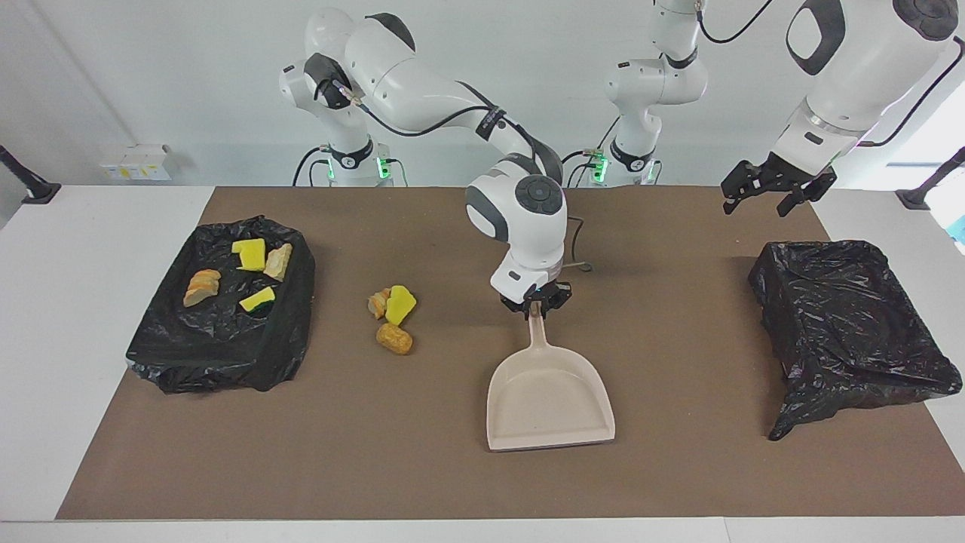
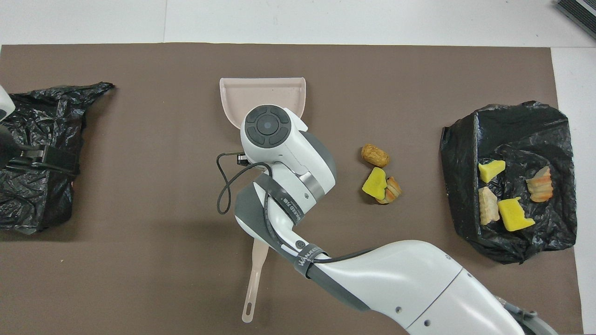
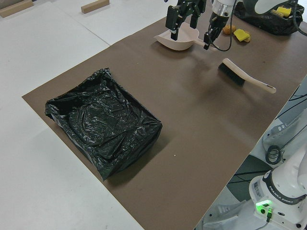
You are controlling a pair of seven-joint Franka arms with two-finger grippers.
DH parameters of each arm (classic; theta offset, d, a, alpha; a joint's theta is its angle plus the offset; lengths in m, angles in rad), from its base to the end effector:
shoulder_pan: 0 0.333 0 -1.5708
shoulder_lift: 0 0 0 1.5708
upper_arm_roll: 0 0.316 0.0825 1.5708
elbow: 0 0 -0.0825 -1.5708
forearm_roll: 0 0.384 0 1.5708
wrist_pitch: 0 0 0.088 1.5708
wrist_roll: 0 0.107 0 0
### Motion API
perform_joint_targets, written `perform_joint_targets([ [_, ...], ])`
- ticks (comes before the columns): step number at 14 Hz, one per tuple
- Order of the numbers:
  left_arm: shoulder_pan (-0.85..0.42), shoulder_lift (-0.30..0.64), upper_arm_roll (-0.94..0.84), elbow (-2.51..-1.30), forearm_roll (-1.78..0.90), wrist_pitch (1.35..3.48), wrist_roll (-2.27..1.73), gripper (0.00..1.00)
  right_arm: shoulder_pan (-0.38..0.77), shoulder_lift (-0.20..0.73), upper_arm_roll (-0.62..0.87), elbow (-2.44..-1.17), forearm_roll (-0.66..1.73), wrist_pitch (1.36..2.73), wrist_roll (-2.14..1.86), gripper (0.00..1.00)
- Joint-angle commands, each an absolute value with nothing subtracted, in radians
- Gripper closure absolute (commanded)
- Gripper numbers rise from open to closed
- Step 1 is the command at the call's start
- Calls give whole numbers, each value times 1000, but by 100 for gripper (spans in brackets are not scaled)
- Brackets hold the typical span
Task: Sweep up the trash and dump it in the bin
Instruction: 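Place the empty dustpan back at the table center with the right gripper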
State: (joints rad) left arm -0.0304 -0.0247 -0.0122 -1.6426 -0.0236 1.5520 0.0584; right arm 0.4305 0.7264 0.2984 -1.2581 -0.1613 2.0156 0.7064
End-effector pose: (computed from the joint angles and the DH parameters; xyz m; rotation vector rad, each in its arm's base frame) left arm 0.5423 -0.0258 0.6027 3.1122 -0.1568 -0.1024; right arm 0.5998 0.4466 0.3467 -3.0660 -0.0154 -0.0235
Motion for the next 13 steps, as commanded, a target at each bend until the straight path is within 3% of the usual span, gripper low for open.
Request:
perform_joint_targets([
  [1, -29, -52, -15, -1683, -5, 1569, 68, 0, 408, 729, 302, -1262, -156, 2037, 707, 100],
  [2, -29, -52, -17, -1684, -5, 1577, 69, 0, 397, 730, 302, -1264, -150, 2051, 707, 100],
  [3, -29, -52, -17, -1689, -5, 1578, 69, 0, 394, 730, 302, -1266, -147, 2065, 707, 89],
  [5, -29, -57, -17, -1694, -5, 1582, 67, 0, 393, 730, 302, -1266, -146, 2077, 703, 42],
  [6, -31, -55, -17, -1694, -6, 1582, 48, 0, 393, 729, 302, -1266, -152, 2074, 703, 11],
  [7, -29, -51, -17, -1684, -12, 1582, 48, 0, 394, 721, 302, -1262, -155, 2071, 698, 0],
  [10, -28, -52, -17, -1660, -14, 1582, 51, 0, 371, 635, 310, -1269, -137, 2045, 695, 0],
  [13, -20, -57, -15, -1667, -15, 1582, 48, 0, 368, 507, 314, -1302, -68, 1874, 645, 0],
])
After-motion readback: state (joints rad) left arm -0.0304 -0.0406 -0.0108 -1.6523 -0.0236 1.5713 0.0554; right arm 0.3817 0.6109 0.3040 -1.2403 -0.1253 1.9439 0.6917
